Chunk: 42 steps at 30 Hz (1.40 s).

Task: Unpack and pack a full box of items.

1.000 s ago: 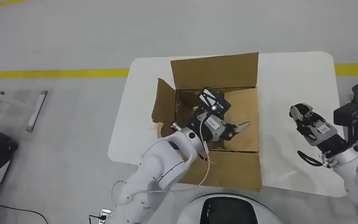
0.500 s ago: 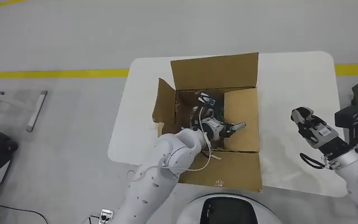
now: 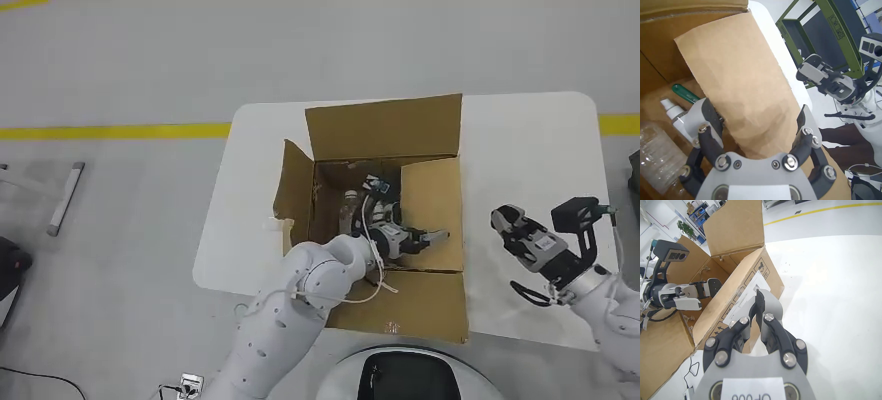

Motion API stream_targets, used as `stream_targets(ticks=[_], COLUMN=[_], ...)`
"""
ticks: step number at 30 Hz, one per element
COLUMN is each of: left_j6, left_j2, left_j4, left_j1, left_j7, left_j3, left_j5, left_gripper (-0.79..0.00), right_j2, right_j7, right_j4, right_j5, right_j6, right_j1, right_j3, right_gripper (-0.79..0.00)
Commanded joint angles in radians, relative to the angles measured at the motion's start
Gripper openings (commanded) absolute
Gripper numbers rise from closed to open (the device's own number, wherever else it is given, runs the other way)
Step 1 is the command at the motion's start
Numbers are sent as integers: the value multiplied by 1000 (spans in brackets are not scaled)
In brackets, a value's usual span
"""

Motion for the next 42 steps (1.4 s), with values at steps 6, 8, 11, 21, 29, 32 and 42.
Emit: stream_targets(ticks=[6,8,11,21,29,32,42], left_j6=[-8,-10,-16,-44,-102,-113,-173], left_j2=[-9,-10,-11,-11,-24,-38,-98], left_j4=[-7,-13,-28,-98,-117,-90,6], left_j1=[4,5,6,7,-87,-131,-244], left_j7=[15,21,24,33,-30,-25,2], left_j3=[13,9,4,-13,61,101,244], left_j5=[-60,-72,-73,-84,19,28,-4], left_gripper=[0,0,0,0,0,0,0], right_j2=[-8,-9,-11,-13,-11,-11,-5], right_j7=[-4,-8,-12,-32,69,105,168], right_j4=[16,19,20,6,21,23,-16], right_j5=[-36,-49,-55,1,270,373,408], right_j6=[43,51,57,92,201,239,296], right_j1=[42,51,57,36,33,37,16], right_j3=[-94,-113,-128,-79,76,126,222], right_gripper=[-785,-785,-785,-483,0,0,-453])
